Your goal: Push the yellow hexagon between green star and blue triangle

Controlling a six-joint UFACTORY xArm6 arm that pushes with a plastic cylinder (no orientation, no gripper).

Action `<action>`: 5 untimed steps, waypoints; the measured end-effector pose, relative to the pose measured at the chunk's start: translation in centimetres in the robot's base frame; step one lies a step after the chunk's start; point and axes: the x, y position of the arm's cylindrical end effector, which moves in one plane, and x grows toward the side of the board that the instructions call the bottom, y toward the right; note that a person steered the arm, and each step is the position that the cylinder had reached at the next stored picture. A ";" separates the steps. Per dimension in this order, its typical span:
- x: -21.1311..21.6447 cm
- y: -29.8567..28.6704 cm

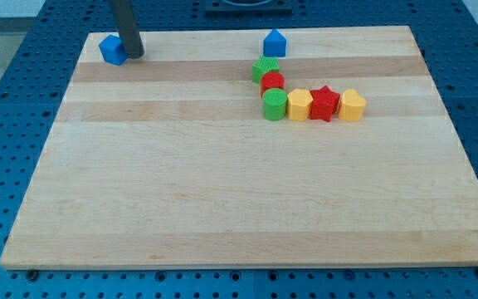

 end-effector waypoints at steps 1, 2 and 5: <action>0.0 0.3; 0.4 2.1; 8.4 6.0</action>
